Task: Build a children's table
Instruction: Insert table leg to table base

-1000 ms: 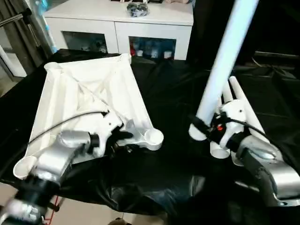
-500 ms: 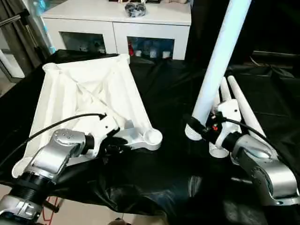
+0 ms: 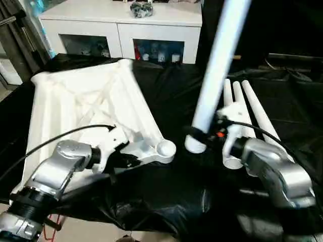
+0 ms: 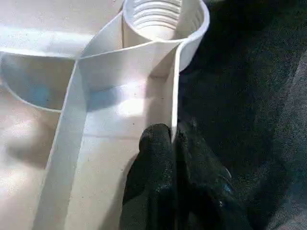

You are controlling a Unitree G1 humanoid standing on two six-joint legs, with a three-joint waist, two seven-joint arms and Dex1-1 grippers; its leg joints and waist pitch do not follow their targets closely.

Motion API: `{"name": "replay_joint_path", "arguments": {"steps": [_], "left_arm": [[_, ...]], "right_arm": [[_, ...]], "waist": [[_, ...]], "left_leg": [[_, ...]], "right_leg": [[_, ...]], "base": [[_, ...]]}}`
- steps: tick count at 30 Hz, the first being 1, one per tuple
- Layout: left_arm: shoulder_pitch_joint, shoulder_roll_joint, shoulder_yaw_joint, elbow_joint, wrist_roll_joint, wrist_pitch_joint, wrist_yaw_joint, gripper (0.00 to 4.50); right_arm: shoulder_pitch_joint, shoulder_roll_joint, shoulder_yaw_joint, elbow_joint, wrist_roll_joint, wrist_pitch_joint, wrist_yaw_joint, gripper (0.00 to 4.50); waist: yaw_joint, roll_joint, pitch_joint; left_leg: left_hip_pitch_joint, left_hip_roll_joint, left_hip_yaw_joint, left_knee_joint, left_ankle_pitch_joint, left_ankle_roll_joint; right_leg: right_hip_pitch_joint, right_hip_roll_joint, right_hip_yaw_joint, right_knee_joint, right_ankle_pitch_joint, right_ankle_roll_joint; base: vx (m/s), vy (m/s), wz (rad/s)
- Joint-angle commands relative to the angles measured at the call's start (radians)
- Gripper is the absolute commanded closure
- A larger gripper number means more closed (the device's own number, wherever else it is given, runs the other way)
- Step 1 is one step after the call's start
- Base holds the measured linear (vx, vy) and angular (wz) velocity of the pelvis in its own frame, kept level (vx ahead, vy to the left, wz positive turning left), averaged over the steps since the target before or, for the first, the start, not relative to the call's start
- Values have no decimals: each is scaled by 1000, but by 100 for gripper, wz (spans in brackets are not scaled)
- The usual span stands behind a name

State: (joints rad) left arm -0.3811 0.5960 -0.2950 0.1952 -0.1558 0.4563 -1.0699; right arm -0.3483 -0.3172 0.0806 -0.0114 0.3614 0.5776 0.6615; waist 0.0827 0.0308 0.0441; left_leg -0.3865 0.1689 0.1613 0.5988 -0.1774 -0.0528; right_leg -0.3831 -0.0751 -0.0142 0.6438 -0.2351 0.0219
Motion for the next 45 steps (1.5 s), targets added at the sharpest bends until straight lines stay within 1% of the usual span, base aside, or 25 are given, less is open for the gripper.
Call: {"name": "replay_joint_path", "arguments": {"steps": [1,2,3,5,6,8,11,12,13,16,19,20,21,23,24,27,28,29,30,39,40,41,42,43,45], "left_arm": [[19,-13,-36,-10,17,27,10,450],[12,-37,-37,-16,17,37,29,450],[7,-49,-36,-18,17,41,40,450],[2,-71,-32,-23,17,43,60,450],[4,-77,-30,-26,17,40,67,450],[3,-88,-30,-30,17,43,75,450],[2,-87,-31,-31,27,39,78,450],[1,-88,-31,-29,30,36,77,450],[-6,-91,-31,-18,35,30,73,450],[-15,-92,-36,-4,40,12,63,450],[-27,-90,-35,6,38,12,57,450],[-33,-88,-34,8,37,14,54,450],[-37,-87,-33,11,36,13,51,450],[-42,-88,-33,18,36,9,48,450],[-42,-88,-33,18,36,9,48,450],[-51,-93,-33,36,45,-5,44,450],[-53,-94,-32,39,46,-6,43,450],[-54,-96,-32,40,46,-7,43,450],[-55,-97,-31,42,46,-8,42,450],[-64,-111,-28,56,48,-16,46,450],[-66,-113,-26,57,48,-17,49,450],[-70,-118,-22,60,47,-18,54,450],[-70,-118,-22,60,47,-18,55,450],[-72,-121,-20,61,48,-18,58,450],[-74,-124,-20,62,49,-18,58,450]], "right_arm": [[-45,16,9,46,-8,-16,7,261],[-80,33,12,100,-17,-23,3,261],[-94,42,15,125,-24,-29,1,261],[-117,52,30,166,-35,-44,6,261],[-119,59,37,174,-36,-52,9,261],[-134,72,46,193,-43,-61,6,261],[-153,88,50,217,-44,-68,13,261],[-159,94,54,226,-44,-69,21,261],[-171,103,58,251,-58,-81,13,261],[-180,104,65,261,-57,-72,13,261],[-187,101,76,269,-61,-74,26,261],[-185,98,88,272,-67,-78,41,261],[-185,98,94,279,-75,-85,48,261],[-183,100,96,291,-81,-89,53,261],[-183,100,96,291,-81,-89,53,261],[-186,104,87,330,-93,-109,41,261],[-187,104,85,333,-92,-111,40,261],[-189,106,83,339,-92,-115,39,261],[-190,107,81,344,-91,-119,39,261],[-180,132,45,402,-79,-191,55,261],[-174,138,36,411,-73,-212,55,261],[-154,148,22,422,-66,-265,57,261],[-151,149,20,424,-66,-275,57,261],[-140,155,12,429,-63,-306,59,261],[-129,160,6,433,-59,-328,63,261]], "waist": [[5,-15,-57],[7,-13,-55],[8,-15,-55],[12,-24,-56],[15,-20,-56],[18,-33,-57],[21,-26,-57],[22,-18,-55],[18,-24,-55],[19,-26,-54],[20,-25,-55],[19,-22,-55],[19,-22,-55],[19,-17,-55],[18,-19,-55],[18,-16,-54],[18,-18,-53],[18,-15,-53],[16,-16,-52],[14,-15,-51],[15,-15,-51],[15,-13,-52],[16,-14,-51],[16,-13,-52],[15,-14,-52]], "left_leg": [[15,41,-9,-75,-171,1],[20,42,-6,-75,-184,-1],[23,45,-5,-76,-194,-7],[25,48,0,-76,-190,-9],[24,48,-1,-75,-181,-9],[22,48,1,-77,-161,-7],[24,47,-1,-78,-172,-17],[25,47,-2,-80,-191,-28],[26,47,-1,-80,-208,-35],[27,47,0,-81,-215,-42],[27,48,-1,-82,-215,-45],[26,47,-1,-82,-220,-47],[27,47,-2,-83,-222,-50],[27,47,-3,-83,-235,-56],[27,48,-3,-83,-237,-57],[28,47,-3,-84,-251,-61],[29,47,-3,-85,-257,-62],[29,48,-4,-86,-266,-64],[28,48,-4,-86,-271,-65],[28,49,-5,-89,-294,-63],[28,50,-6,-89,-293,-62],[28,50,-5,-88,-294,-62],[27,50,-5,-88,-297,-61],[26,51,-6,-89,-296,-61],[26,51,-6,-89,-292,-57]], "right_leg": [[35,-57,26,-75,-54,-239],[28,-57,27,-79,-85,-240],[26,-57,27,-80,-109,-242],[25,-57,28,-81,-106,-235],[26,-58,28,-79,-96,-234],[26,-54,26,-77,-62,-221],[24,-55,26,-75,-57,-217],[23,-55,27,-75,-66,-215],[23,-54,28,-78,-70,-212],[24,-55,30,-80,-77,-207],[25,-54,29,-79,-74,-203],[24,-53,29,-79,-73,-203],[24,-54,29,-79,-72,-204],[24,-54,29,-79,-71,-208],[24,-54,29,-79,-68,-210],[24,-55,29,-80,-85,-212],[23,-54,29,-82,-94,-211],[22,-55,29,-81,-104,-212],[23,-55,29,-83,-111,-212],[20,-56,30,-85,-130,-214],[21,-57,30,-85,-129,-214],[20,-58,30,-85,-125,-217],[20,-59,31,-87,-127,-217],[22,-59,30,-86,-126,-217],[21,-57,29,-85,-114,-219]], "base": [[0,0,0],[0,0,0],[0,0,0],[0,0,0],[0,0,0],[0,0,0],[0,0,0],[0,0,0],[0,0,0],[0,0,0],[0,0,0],[0,0,0],[0,0,0],[0,0,0],[0,0,0],[0,0,0],[0,0,0],[0,0,0],[0,0,0],[0,0,0],[0,0,0],[0,0,0],[0,0,0],[0,0,0],[0,0,0]]}}
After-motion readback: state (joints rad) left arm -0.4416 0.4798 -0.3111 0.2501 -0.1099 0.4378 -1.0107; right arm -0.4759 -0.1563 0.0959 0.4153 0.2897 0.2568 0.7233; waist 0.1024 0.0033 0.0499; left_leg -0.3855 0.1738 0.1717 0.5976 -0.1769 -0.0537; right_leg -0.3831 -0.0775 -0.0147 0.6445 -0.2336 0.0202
